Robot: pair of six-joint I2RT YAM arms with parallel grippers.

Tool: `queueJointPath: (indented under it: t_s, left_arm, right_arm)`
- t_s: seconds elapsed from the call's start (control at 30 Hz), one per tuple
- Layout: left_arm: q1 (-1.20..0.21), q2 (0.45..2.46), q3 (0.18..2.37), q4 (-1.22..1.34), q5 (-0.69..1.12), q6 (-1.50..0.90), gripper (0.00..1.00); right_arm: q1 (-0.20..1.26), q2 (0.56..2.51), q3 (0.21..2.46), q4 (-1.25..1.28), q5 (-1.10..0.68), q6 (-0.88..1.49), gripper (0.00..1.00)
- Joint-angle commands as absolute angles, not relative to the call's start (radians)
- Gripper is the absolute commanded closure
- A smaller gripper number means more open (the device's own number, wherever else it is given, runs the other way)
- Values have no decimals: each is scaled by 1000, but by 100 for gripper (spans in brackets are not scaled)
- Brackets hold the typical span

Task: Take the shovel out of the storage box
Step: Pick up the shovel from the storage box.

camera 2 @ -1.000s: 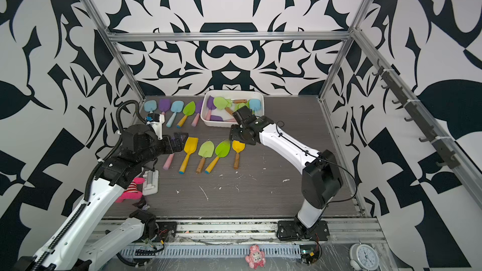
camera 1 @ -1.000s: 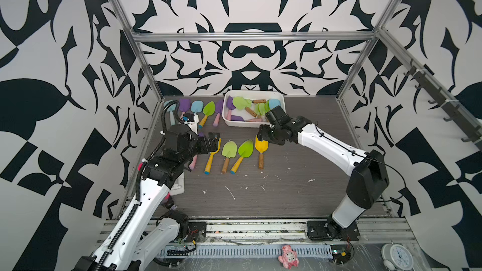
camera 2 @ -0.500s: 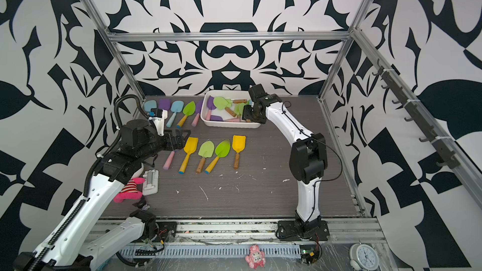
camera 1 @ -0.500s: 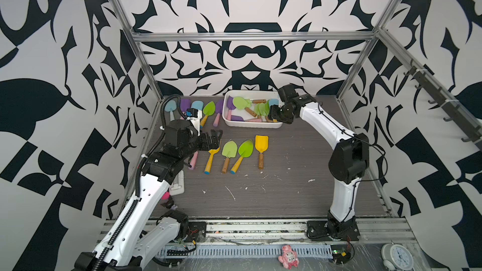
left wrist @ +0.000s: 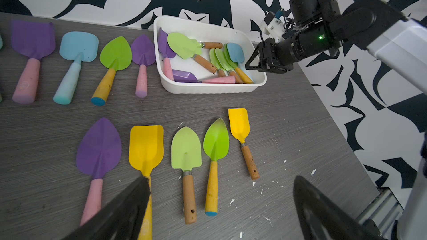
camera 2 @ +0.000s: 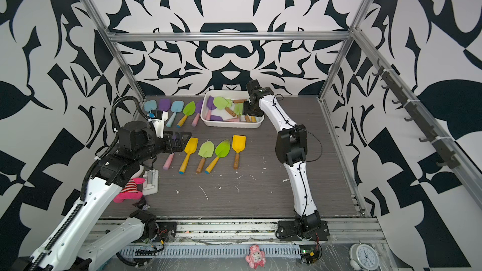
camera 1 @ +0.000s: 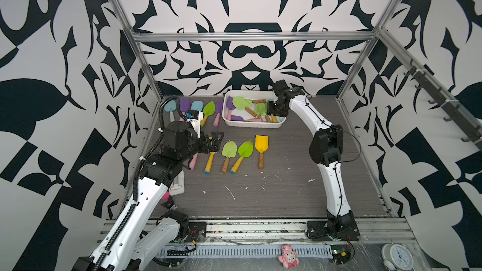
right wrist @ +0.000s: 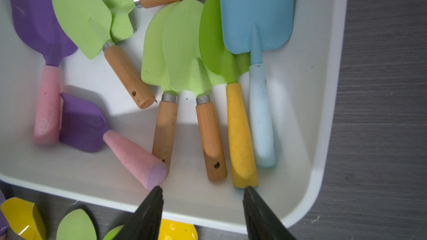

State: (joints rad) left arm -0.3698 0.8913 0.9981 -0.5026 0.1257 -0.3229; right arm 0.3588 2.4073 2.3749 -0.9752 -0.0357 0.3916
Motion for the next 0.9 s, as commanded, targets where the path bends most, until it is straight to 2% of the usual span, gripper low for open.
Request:
queueJointPath:
  t_s: [0.0, 0.33, 0.63, 0.8, 0.87]
  left_arm:
    - [-377, 871, 1017, -529, 139, -342, 1]
    - [-383, 861, 1031, -572, 130, -354, 1]
    - [-383, 861, 1040, -589, 115, -365, 1]
    - [-383, 864, 1044, -590, 113, -365, 1]
    - [-383, 865, 1044, -590, 112, -368, 1]
  right_arm:
    - [351, 2443, 2486, -1056, -3, 364, 43]
    - [324, 2561, 2574, -1042, 0, 342, 46]
    - [294, 2651, 2675, -1035, -69, 330, 53]
    - [285, 2682, 2689, -1026, -118, 344, 64]
    - [285, 2690, 2690, -1023, -132, 349, 65]
